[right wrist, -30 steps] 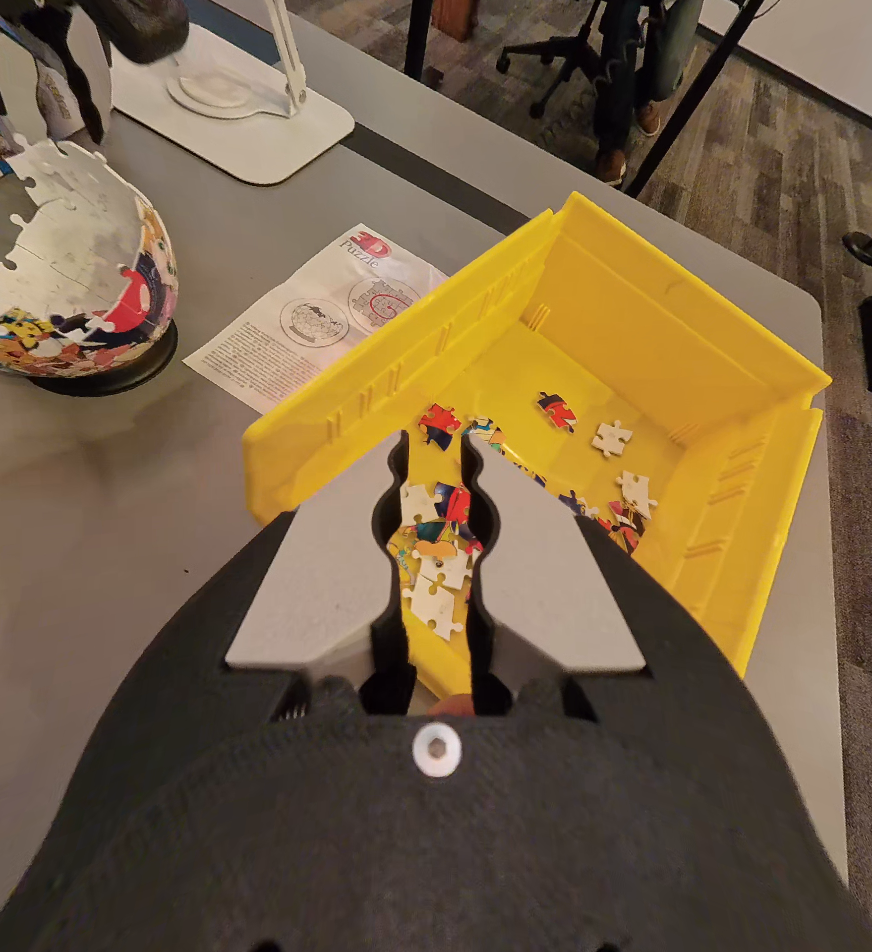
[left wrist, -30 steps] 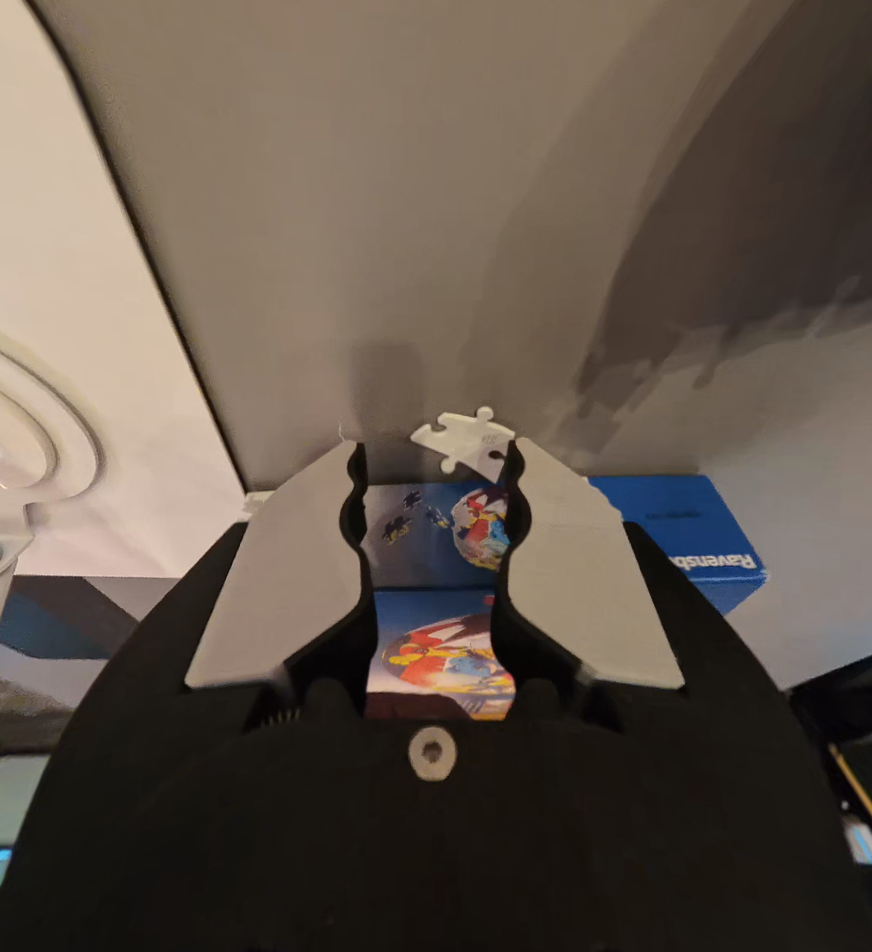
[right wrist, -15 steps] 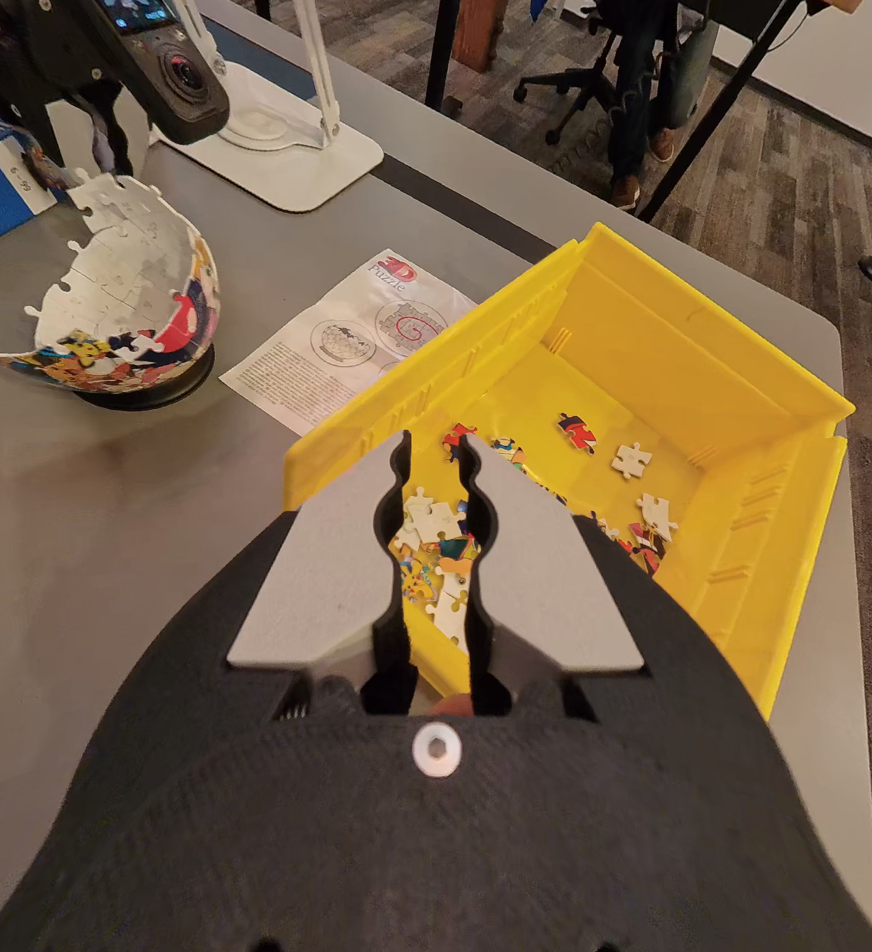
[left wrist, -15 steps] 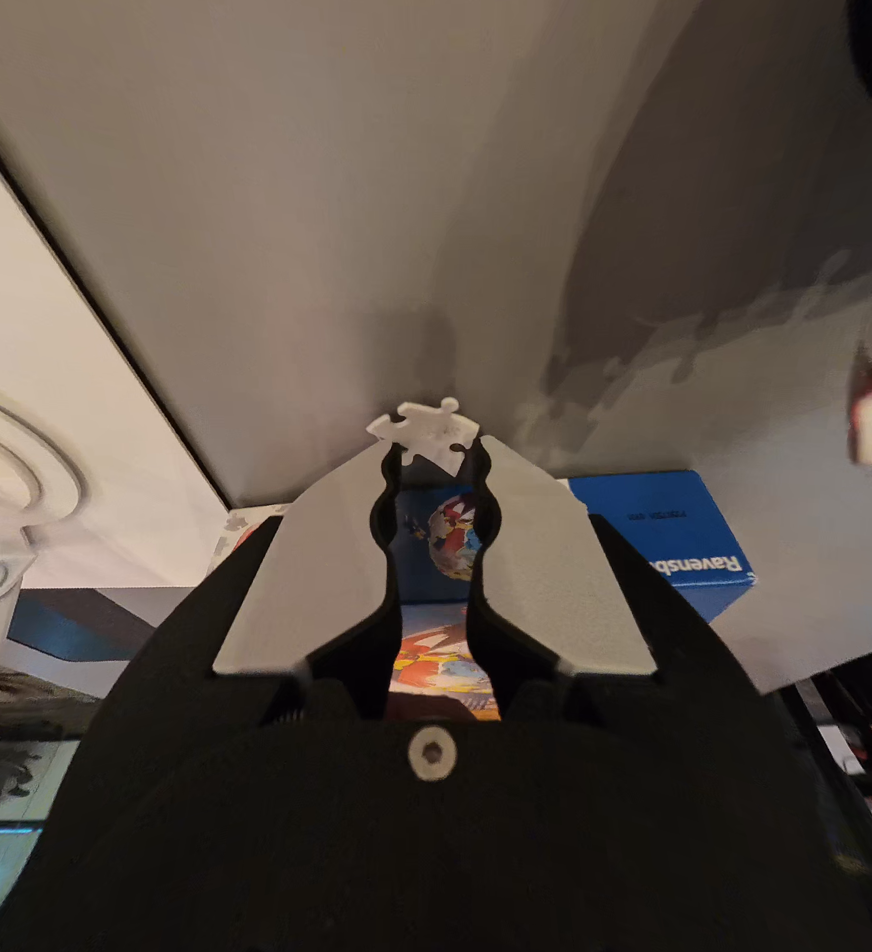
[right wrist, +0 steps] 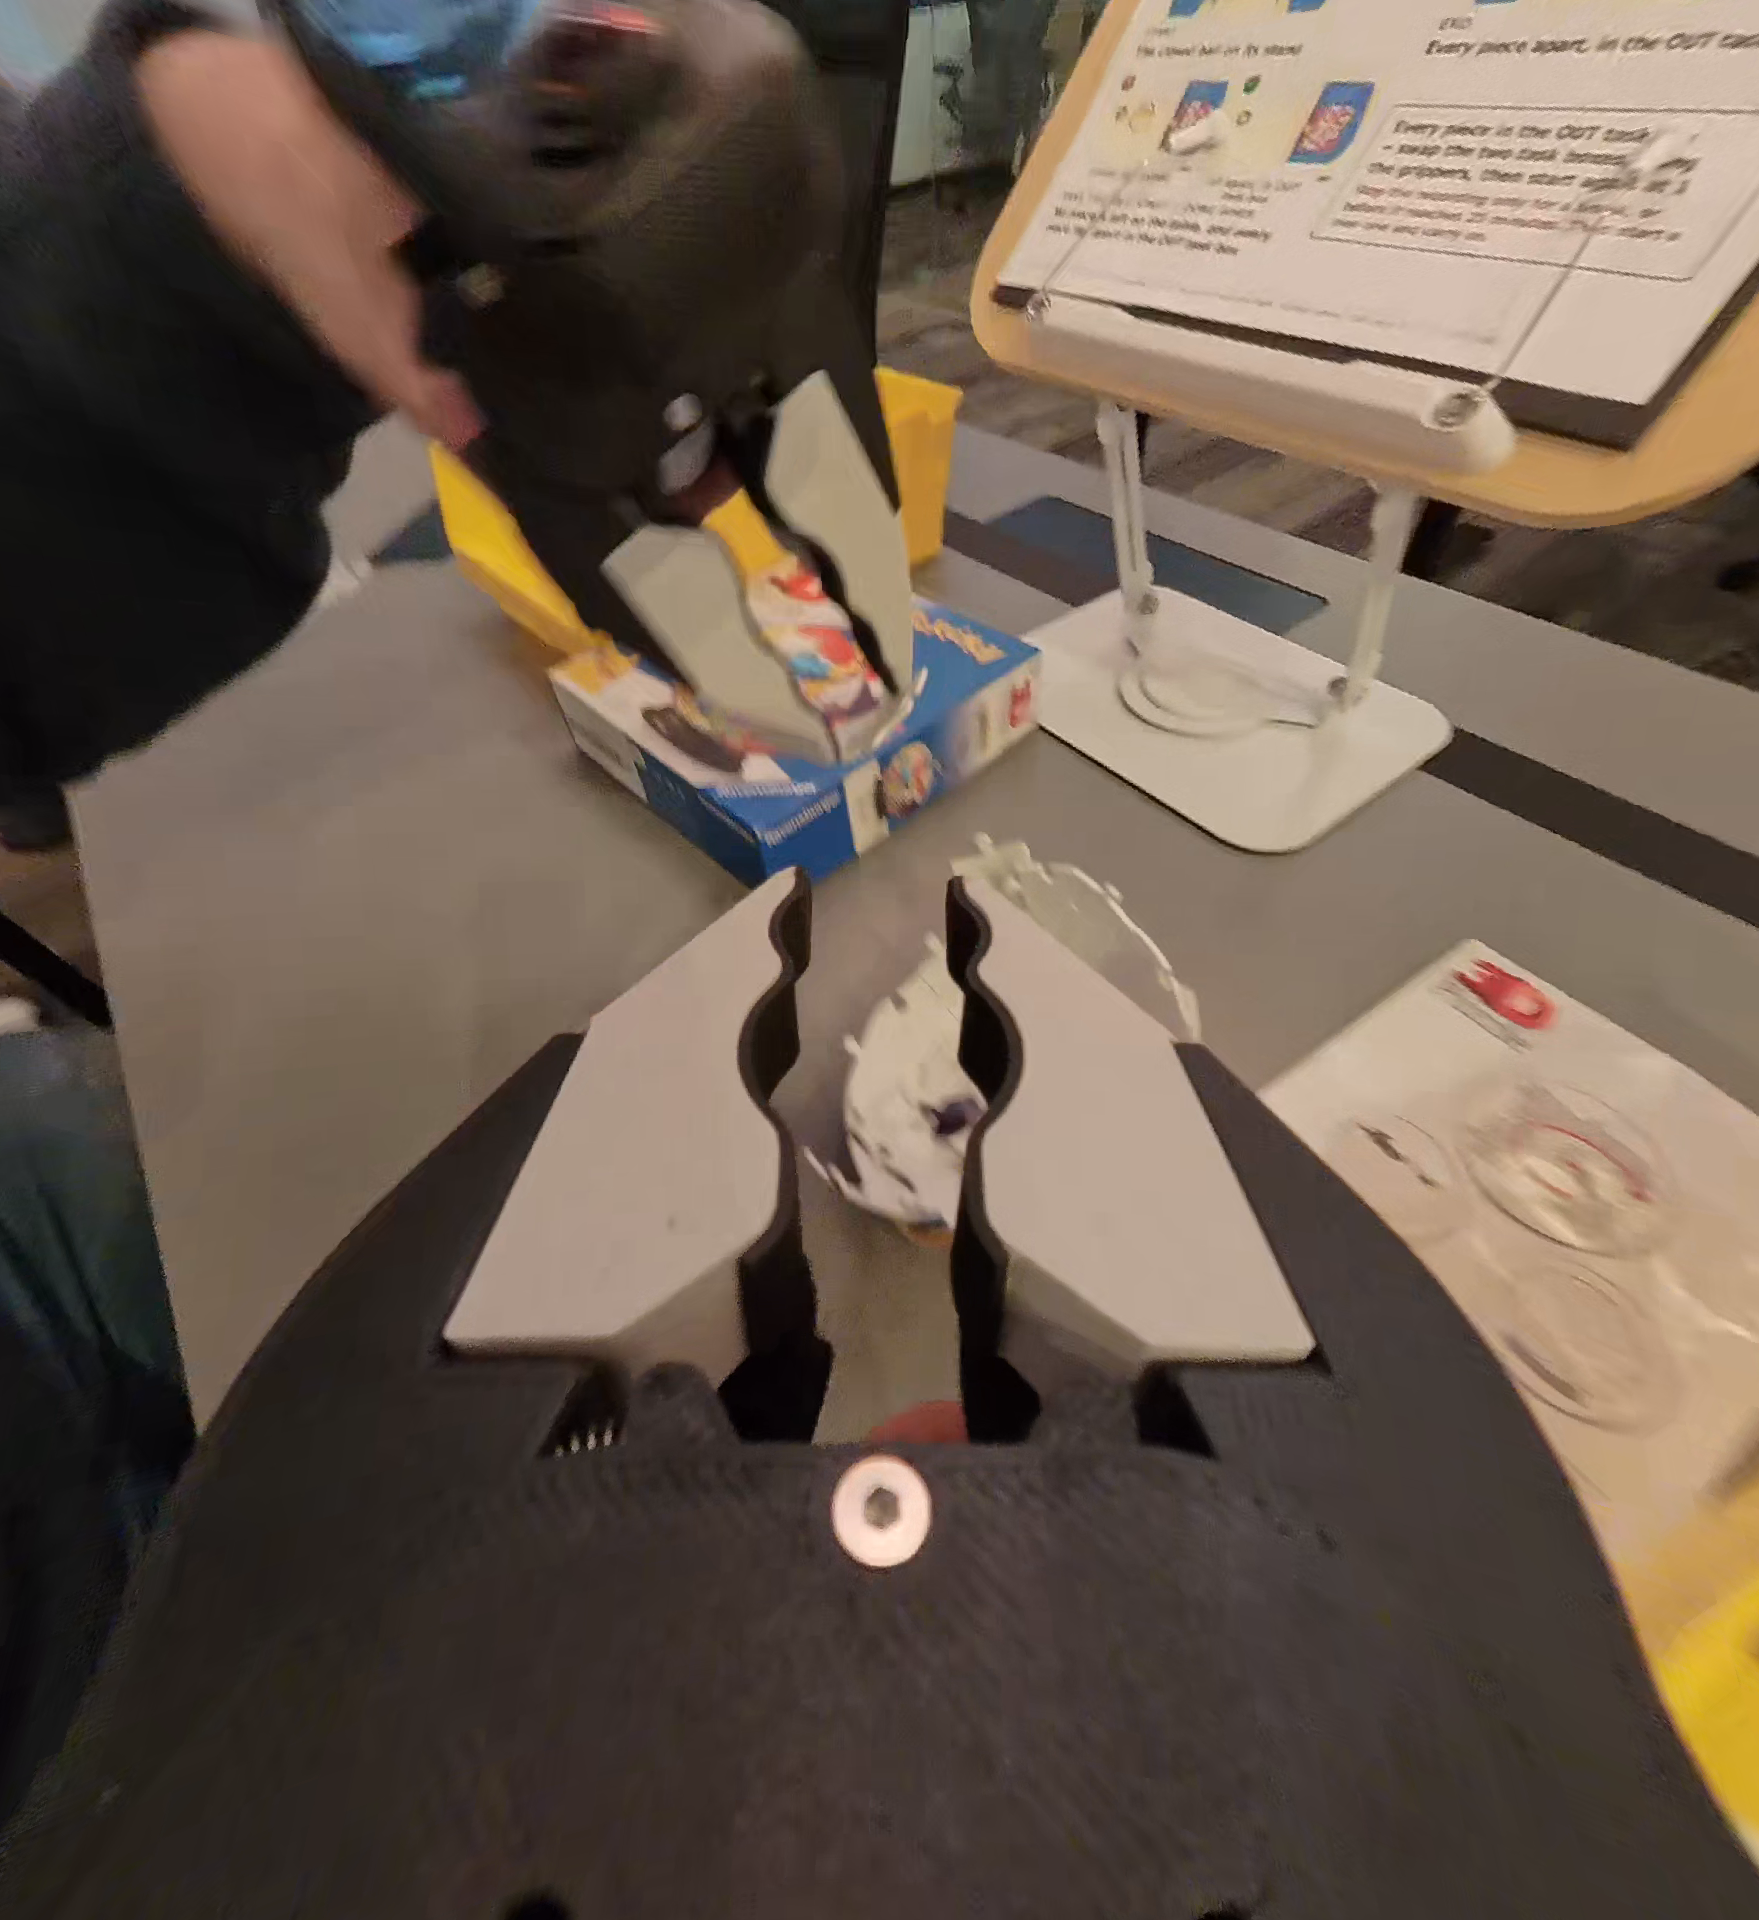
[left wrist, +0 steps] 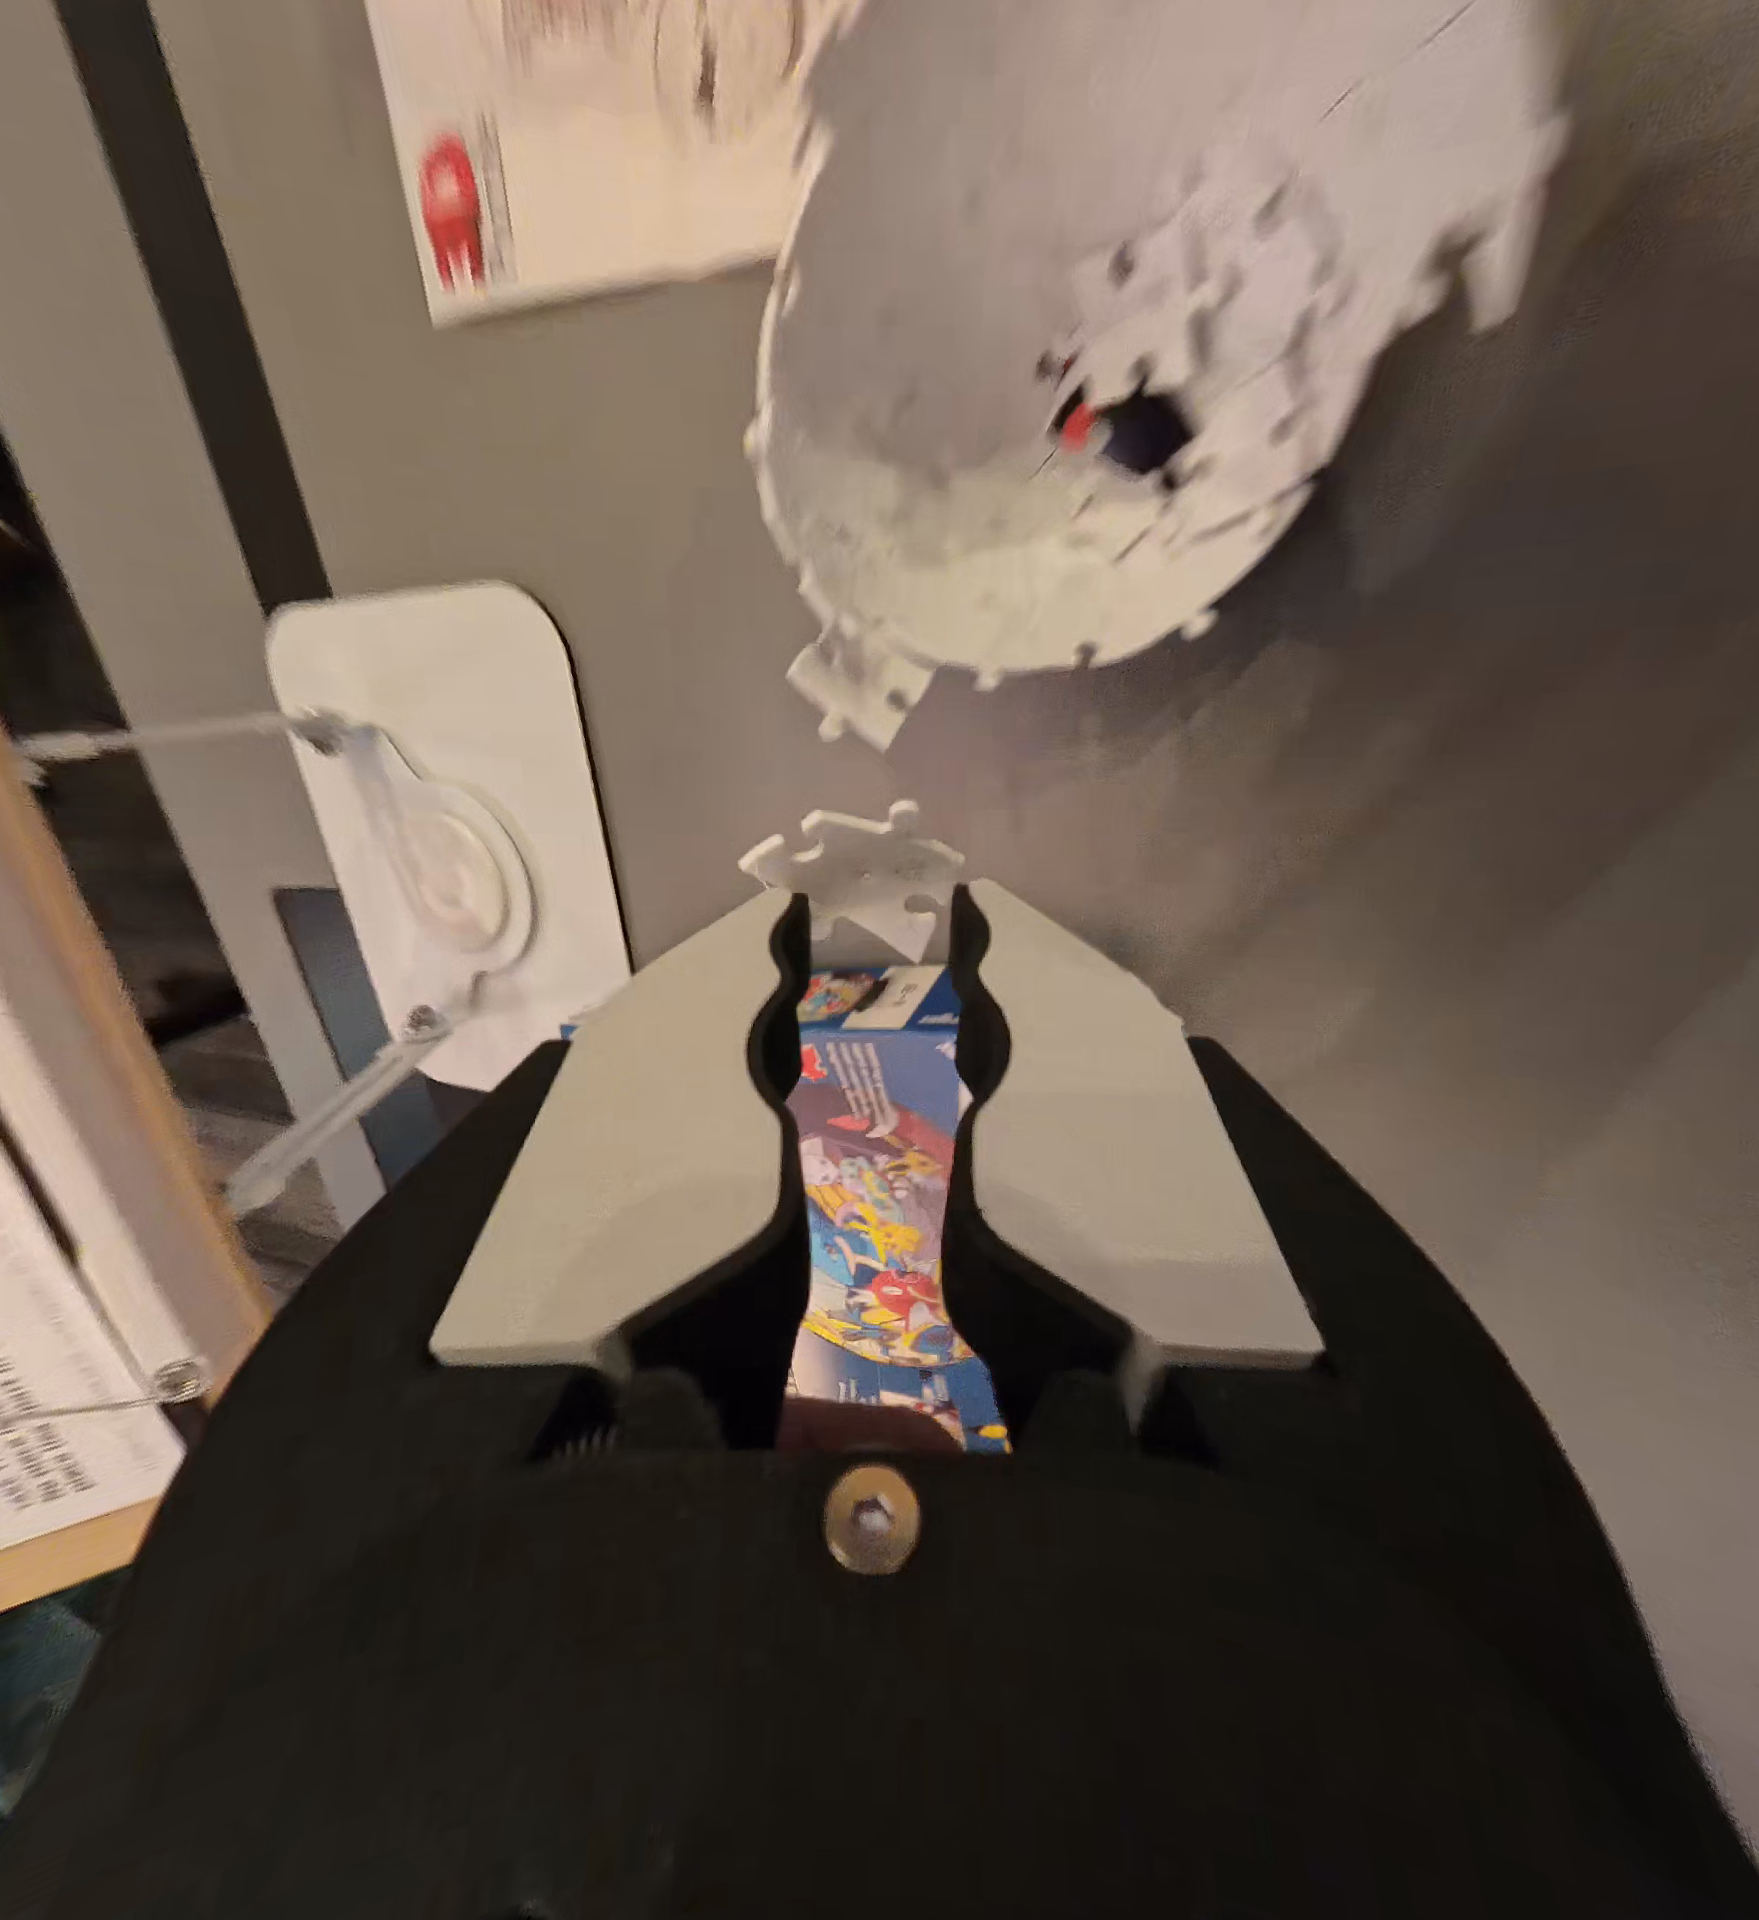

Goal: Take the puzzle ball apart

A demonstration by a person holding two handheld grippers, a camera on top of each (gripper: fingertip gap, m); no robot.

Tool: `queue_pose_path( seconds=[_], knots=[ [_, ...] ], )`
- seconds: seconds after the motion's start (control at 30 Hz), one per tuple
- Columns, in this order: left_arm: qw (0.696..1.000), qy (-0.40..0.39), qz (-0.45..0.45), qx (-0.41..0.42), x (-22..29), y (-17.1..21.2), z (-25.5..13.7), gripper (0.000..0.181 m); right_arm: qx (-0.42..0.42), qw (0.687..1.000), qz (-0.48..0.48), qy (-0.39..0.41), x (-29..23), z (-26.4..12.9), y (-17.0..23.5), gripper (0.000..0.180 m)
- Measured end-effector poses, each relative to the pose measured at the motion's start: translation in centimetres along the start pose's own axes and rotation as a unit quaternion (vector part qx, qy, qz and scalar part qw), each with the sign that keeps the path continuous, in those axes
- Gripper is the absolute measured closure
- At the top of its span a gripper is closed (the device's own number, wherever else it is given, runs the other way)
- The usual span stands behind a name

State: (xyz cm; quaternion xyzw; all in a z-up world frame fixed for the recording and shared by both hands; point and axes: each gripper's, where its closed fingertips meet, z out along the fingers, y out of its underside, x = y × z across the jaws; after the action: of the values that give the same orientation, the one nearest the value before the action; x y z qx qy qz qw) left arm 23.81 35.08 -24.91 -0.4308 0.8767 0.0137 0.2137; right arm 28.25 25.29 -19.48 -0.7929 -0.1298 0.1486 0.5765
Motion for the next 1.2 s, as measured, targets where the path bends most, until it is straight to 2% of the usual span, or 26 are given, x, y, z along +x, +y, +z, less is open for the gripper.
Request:
queue_pose_path(
  seconds=[0.13,0.2,0.33,0.37,0.4,0.43,0.47,0.57,0.63,0.73,0.8,0.83,0.87,0.9,1.07,1.2],
  knots=[
    [0.997,-0.044,0.044,0.037,2.9,-3.3,-2.8,0.155,-0.020,0.998,0.035,-0.039,-1.4,3.3,0.4,0.155],
    [0.996,-0.047,0.055,0.044,4.1,-4.1,-3.4,0.155,-0.024,0.995,0.057,-0.079,-2.8,4.0,0.5,0.156],
    [0.994,-0.055,0.081,0.055,5.6,-5.4,-3.8,0.155,-0.042,0.991,0.078,-0.102,-4.0,4.6,1.3,0.162],
    [0.993,-0.059,0.084,0.058,5.7,-5.7,-3.9,0.155,-0.048,0.991,0.075,-0.100,-4.1,4.7,1.7,0.171],
    [0.993,-0.061,0.086,0.052,6.0,-5.7,-3.9,0.155,-0.054,0.991,0.072,-0.100,-4.2,4.6,2.0,0.172],
    [0.992,-0.071,0.087,0.053,5.9,-5.8,-3.9,0.163,-0.058,0.991,0.070,-0.099,-4.3,4.4,2.2,0.180],
    [0.991,-0.079,0.085,0.059,5.9,-6.0,-3.9,0.165,-0.056,0.992,0.063,-0.090,-4.0,4.1,2.2,0.180],
    [0.989,-0.117,0.057,0.067,4.6,-5.6,-4.5,0.158,-0.052,0.998,0.031,-0.036,-1.3,1.6,2.2,0.180],
    [0.990,-0.110,0.032,0.081,4.5,-5.1,-4.5,0.158,-0.049,0.998,0.002,0.040,2.5,-1.2,1.9,0.180],
    [0.991,-0.109,0.006,0.082,4.1,-4.0,-3.8,0.155,-0.072,0.976,-0.041,0.199,10.5,-6.8,2.4,0.180],
    [0.991,-0.101,-0.006,0.087,4.1,-3.7,-3.0,0.151,-0.085,0.963,-0.019,0.254,14.6,-10.1,3.7,0.180],
    [0.991,-0.096,-0.011,0.094,4.2,-3.7,-2.5,0.150,-0.092,0.956,0.000,0.278,16.5,-11.5,4.6,0.176],
    [0.991,-0.088,-0.016,0.100,4.3,-3.7,-1.9,0.148,-0.121,0.946,0.015,0.301,18.2,-12.7,6.1,0.149],
    [0.991,-0.086,-0.020,0.105,4.3,-3.8,-1.3,0.146,-0.153,0.935,0.026,0.318,19.6,-13.7,7.8,0.129],
    [0.988,-0.086,-0.052,0.116,2.9,-3.5,1.6,0.138,-0.168,0.922,0.038,0.348,21.4,-15.5,10.3,0.130],
    [0.979,-0.118,-0.113,0.119,-0.3,-2.4,3.1,0.129,-0.142,0.930,-0.005,0.338,19.1,-14.6,8.4,0.141]
  ],
)
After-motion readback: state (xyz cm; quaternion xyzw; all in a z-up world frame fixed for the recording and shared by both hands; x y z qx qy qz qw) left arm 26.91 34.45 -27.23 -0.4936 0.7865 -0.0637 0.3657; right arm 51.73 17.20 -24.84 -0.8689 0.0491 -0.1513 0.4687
